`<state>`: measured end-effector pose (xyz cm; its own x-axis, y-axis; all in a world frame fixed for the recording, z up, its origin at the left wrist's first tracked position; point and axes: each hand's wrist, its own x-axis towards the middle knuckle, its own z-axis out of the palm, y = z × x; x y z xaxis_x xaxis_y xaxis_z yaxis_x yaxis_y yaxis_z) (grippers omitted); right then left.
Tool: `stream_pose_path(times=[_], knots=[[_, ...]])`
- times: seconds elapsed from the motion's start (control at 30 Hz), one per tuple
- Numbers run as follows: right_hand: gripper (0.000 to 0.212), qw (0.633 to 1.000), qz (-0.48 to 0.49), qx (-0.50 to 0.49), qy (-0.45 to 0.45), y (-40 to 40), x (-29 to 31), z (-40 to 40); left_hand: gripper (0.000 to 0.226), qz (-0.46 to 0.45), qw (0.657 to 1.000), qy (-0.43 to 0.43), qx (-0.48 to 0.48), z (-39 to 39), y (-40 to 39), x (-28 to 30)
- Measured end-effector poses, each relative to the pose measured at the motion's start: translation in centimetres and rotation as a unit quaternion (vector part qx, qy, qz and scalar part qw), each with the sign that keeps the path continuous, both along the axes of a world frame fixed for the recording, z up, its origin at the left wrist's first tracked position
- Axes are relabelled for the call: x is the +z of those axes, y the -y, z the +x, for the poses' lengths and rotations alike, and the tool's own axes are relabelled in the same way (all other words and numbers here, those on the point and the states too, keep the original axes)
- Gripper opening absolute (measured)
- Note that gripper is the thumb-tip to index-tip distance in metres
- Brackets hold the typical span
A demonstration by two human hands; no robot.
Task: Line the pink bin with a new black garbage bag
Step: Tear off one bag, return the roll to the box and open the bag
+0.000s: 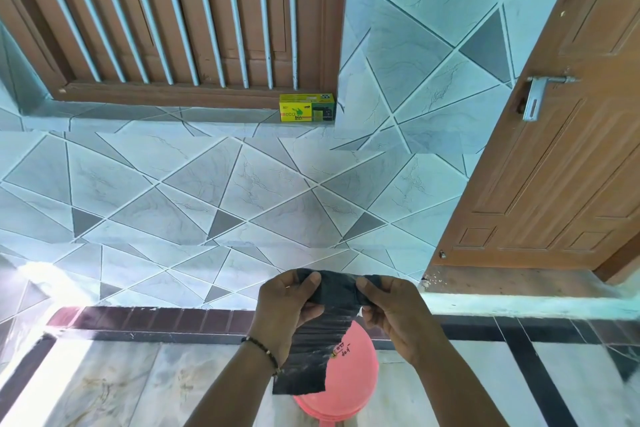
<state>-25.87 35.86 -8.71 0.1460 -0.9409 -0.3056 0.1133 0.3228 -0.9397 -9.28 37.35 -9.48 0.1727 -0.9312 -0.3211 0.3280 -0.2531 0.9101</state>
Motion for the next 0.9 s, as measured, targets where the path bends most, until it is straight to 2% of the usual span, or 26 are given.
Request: stream_pose_path(times=[0.17, 0.27, 0.37, 0.5, 0.57, 0.67, 0.8, 0.87, 0.9], knots=[[0.041, 1.000, 0.011, -0.017, 0.023, -0.3, -0.1, 0.9, 0.023, 0.035, 0.999, 0.025, -0.008, -0.3, -0.1, -0.5], [0.045, 0.999, 0.015, -0.038, 0.001, -0.2, -0.2, 1.0, 0.018, 0.037, 0.998, -0.017, -0.038, -0.3, -0.4, -0.7], [0.047, 1.000, 0.003, -0.007, -0.018, -0.4, -0.1, 0.5, 0.013, 0.015, 0.998, -0.042, -0.042, -0.1, -0.6, -0.3], [0.028, 0.994, -0.001, 0.076, 0.081, -0.5, -0.1, -0.2, 0.013, 0.005, 1.000, 0.005, -0.012, 0.0, -0.5, -0.1], [0.022, 0.993, -0.017, 0.077, 0.084, -0.6, -0.1, 0.0, 0.015, -0.001, 0.999, 0.038, -0.001, -0.2, -0.3, -0.3], [0.029, 0.997, -0.037, 0.042, 0.045, -0.7, -0.2, 0.7, 0.019, 0.001, 0.997, 0.076, 0.010, -0.6, -0.2, -0.6], [0.035, 0.999, -0.012, -0.012, -0.028, -0.6, -0.4, 0.8, 0.019, -0.030, 0.998, 0.039, -0.026, -0.6, -0.6, -0.8], [0.031, 0.994, -0.008, -0.040, -0.100, -0.2, -1.0, 0.6, 0.017, -0.039, 0.998, 0.028, -0.041, -0.3, -0.6, -1.0], [0.031, 0.984, -0.034, -0.055, -0.165, -0.1, -1.2, 0.6, 0.017, -0.041, 0.998, 0.030, -0.039, -0.2, -0.6, -1.1]])
